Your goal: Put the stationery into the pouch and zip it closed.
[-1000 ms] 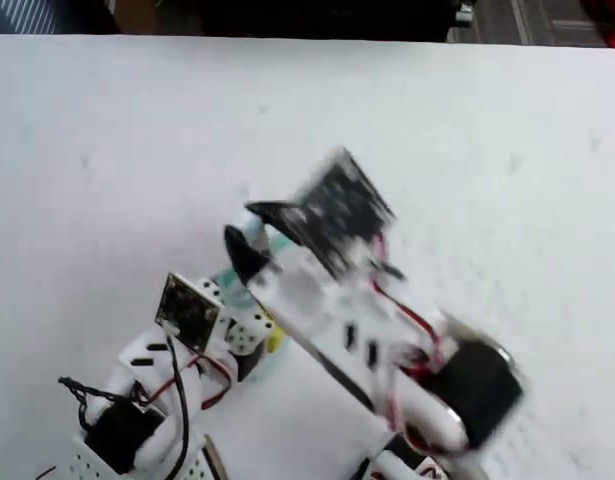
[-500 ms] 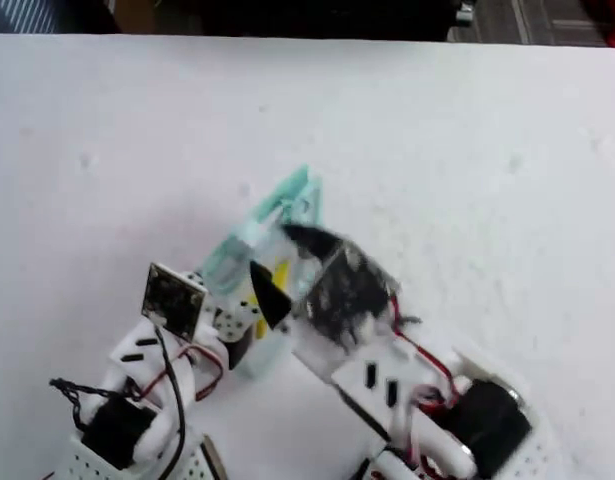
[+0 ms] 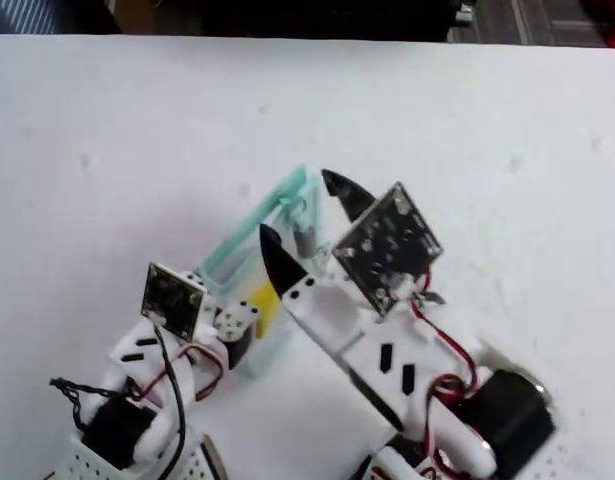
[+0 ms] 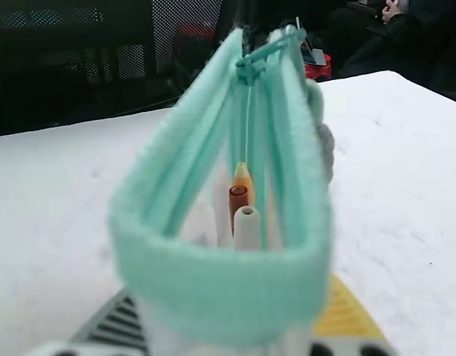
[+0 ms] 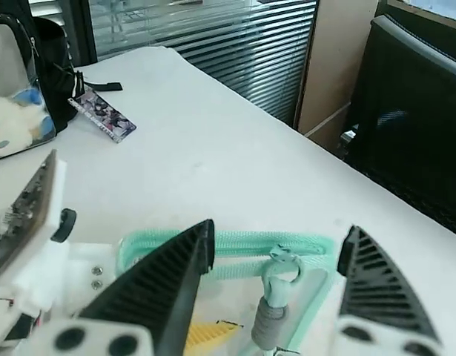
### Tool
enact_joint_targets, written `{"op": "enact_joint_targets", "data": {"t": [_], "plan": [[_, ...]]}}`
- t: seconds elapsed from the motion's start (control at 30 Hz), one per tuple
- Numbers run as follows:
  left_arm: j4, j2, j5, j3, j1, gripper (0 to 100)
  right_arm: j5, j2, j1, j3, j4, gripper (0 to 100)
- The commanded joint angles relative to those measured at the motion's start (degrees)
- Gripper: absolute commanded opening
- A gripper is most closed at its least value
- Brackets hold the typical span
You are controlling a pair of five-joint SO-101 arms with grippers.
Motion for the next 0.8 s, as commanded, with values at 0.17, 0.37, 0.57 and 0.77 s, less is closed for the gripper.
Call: {"op": "enact_joint_targets", "data": {"t": [0.17,0.37,0.57,0.77], "plan": [[-1.0,-0.5,0.4,-2.7,-0.3,17,-3.6,0.2,0.6,-12.5,10.1,25.2],[-0.4,-0.5,0.3,-2.7,-0.1,11,-4.9,0.8,0.6,-19.9,15.8,25.2],[-0.9,-0.5,-6.7,-2.7,-0.1,2,-5.3,0.8,0.7,-19.7,17.8,25.1],[-1.1,-0.5,-6.8,-2.8,-0.1,2,-9.1,0.9,4.4,-19.7,17.9,21.3]]}}
